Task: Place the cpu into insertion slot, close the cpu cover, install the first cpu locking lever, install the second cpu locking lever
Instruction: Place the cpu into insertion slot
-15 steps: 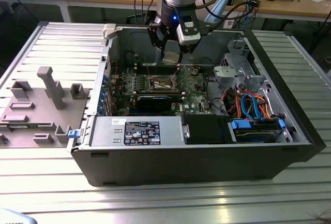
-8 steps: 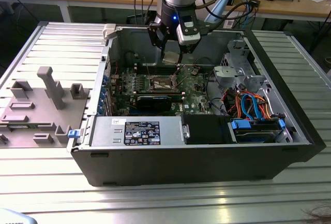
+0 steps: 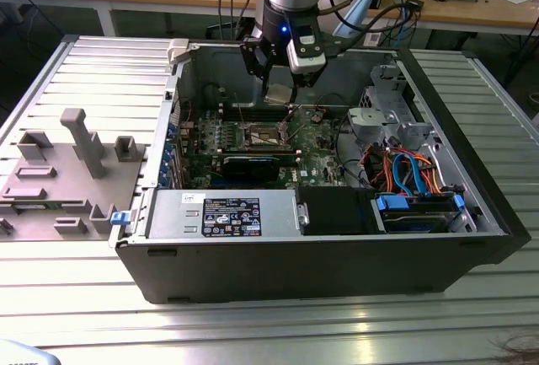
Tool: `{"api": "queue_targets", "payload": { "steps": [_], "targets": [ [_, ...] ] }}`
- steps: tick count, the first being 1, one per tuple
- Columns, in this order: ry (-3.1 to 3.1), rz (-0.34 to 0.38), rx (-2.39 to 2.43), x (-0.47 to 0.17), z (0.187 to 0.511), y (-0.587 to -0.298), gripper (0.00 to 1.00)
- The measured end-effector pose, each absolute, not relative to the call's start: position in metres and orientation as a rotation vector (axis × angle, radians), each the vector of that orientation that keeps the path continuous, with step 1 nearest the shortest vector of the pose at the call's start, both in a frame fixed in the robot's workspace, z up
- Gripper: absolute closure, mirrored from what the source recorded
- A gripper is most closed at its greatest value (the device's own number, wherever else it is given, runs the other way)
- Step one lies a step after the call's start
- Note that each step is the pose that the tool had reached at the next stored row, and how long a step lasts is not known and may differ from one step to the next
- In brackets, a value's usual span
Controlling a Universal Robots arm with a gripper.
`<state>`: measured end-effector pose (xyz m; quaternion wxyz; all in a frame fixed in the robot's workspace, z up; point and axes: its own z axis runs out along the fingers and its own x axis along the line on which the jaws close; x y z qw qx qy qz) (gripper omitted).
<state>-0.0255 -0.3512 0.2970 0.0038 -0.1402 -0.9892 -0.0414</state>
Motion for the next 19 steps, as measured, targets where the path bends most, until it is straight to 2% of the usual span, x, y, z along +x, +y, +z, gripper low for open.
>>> {"api": "queue_targets", "payload": {
  "steps": [19],
  "targets": [
    [-3.096, -0.130, -0.474, -0.0255, 0.2967, -0.3512, 0.45]
  ]
}}
